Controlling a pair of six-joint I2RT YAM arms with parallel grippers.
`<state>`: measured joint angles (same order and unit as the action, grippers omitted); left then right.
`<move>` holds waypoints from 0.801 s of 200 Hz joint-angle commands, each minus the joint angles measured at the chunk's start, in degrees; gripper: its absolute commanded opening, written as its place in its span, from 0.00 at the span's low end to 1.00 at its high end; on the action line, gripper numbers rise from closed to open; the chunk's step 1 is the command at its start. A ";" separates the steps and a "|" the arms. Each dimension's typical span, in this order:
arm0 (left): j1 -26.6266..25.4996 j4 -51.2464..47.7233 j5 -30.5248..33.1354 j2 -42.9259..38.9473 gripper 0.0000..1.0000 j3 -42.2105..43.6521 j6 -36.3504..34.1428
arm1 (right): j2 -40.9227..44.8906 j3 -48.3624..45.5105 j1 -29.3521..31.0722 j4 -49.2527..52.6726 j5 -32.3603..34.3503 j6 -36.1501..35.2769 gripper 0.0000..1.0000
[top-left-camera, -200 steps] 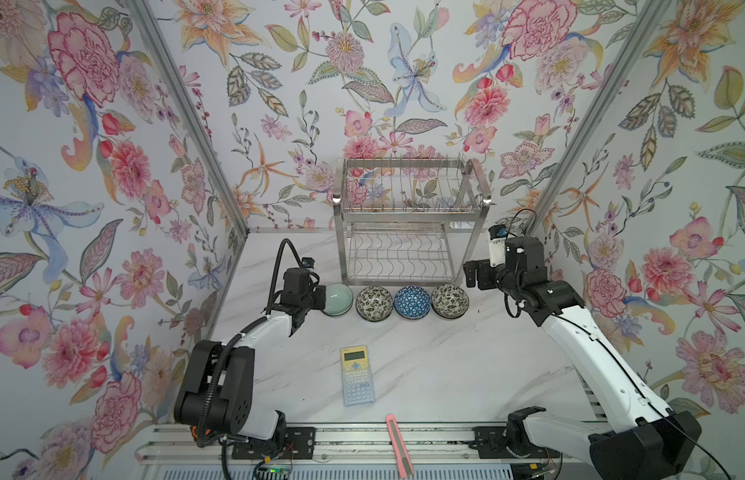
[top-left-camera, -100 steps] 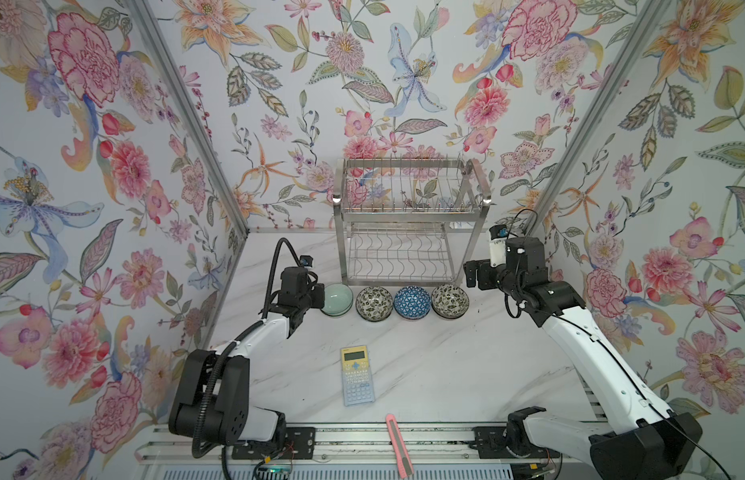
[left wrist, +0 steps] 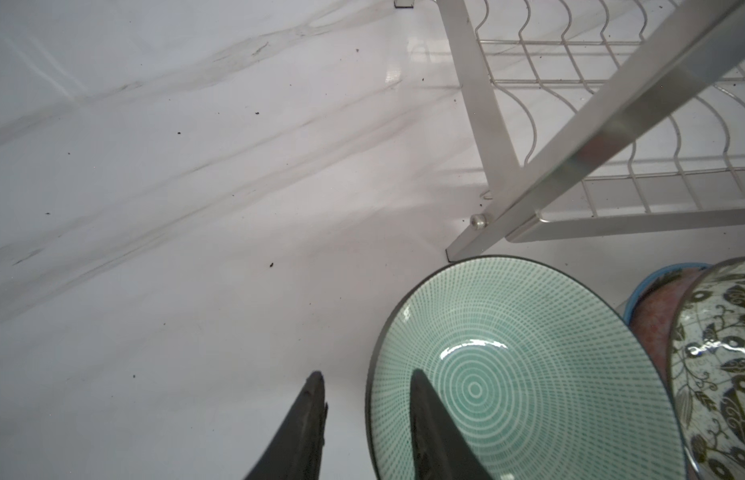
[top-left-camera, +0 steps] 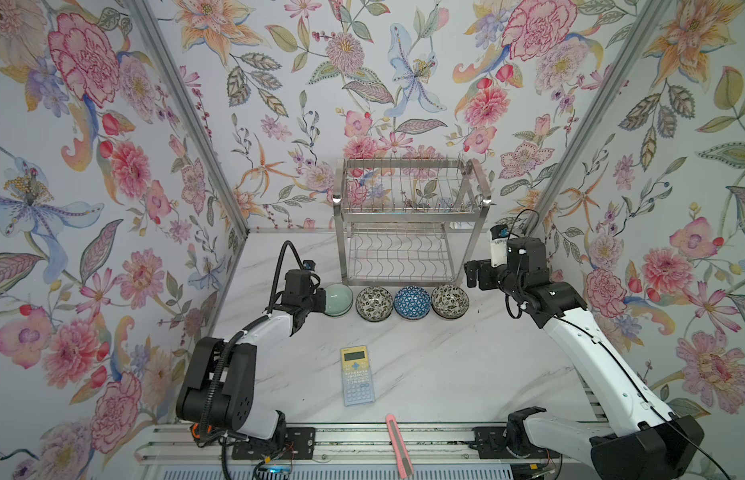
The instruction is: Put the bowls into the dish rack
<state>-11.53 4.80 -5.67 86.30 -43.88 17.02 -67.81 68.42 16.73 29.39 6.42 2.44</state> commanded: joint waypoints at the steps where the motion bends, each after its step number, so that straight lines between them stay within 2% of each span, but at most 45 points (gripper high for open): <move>1: 0.33 1.56 -0.73 1.10 0.32 0.81 0.03 | 0.93 -1.17 0.04 0.09 -0.24 0.73 0.99; 94: 0.29 3.21 -2.33 2.73 0.18 1.17 0.65 | 0.48 -1.09 -0.05 0.14 -0.22 0.73 0.99; 146: 0.32 2.71 -2.41 2.73 0.00 0.90 0.26 | 0.13 -0.96 -0.09 0.13 -0.37 0.73 0.99; 160: 0.28 2.42 -2.33 2.74 0.00 0.68 0.08 | -0.11 -0.88 -0.11 0.13 -0.42 0.73 0.99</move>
<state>-11.53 7.73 -7.33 88.31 -43.48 17.41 -67.83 68.12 16.73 29.39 6.39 2.44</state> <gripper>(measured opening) 0.051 0.992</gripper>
